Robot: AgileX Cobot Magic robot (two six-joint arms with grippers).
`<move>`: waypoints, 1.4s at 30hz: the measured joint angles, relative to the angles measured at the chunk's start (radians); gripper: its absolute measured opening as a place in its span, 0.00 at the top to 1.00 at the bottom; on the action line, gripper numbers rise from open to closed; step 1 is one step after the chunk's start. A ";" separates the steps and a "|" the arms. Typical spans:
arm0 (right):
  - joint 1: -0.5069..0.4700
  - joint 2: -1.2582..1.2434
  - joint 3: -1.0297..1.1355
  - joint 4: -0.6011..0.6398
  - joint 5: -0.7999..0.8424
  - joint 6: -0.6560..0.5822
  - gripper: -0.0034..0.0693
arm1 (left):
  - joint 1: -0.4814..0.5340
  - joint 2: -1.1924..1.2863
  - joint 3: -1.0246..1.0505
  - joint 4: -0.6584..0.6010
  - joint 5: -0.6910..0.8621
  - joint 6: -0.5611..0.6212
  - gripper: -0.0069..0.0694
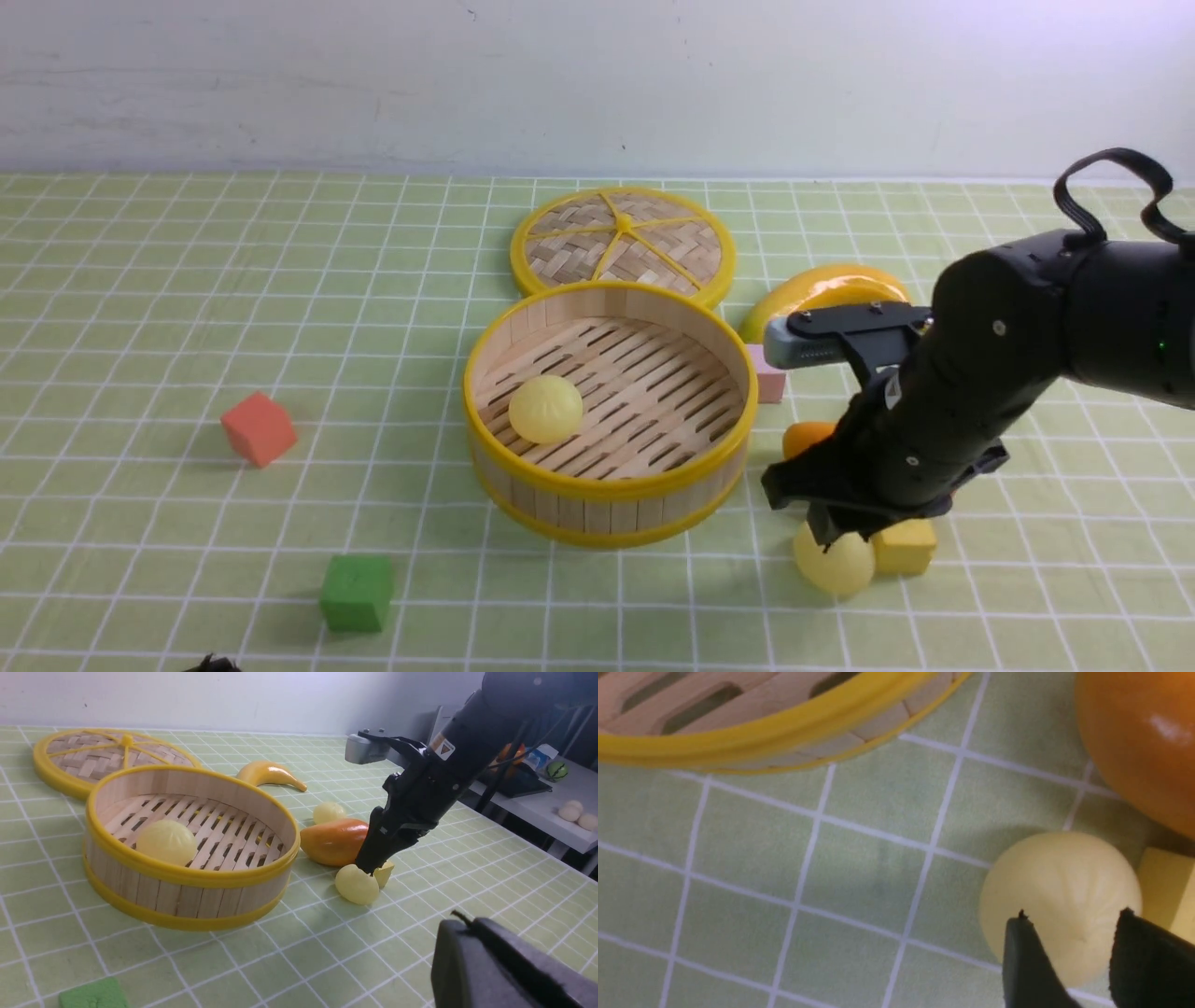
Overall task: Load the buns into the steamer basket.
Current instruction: Use the right arm to grab a steamed stuffed bun, then use the right arm to put the steamed stuffed bun into the steamer
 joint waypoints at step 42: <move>0.102 0.096 -0.369 0.047 -0.010 -0.125 0.94 | 0.000 0.000 0.001 0.000 -0.007 0.000 0.91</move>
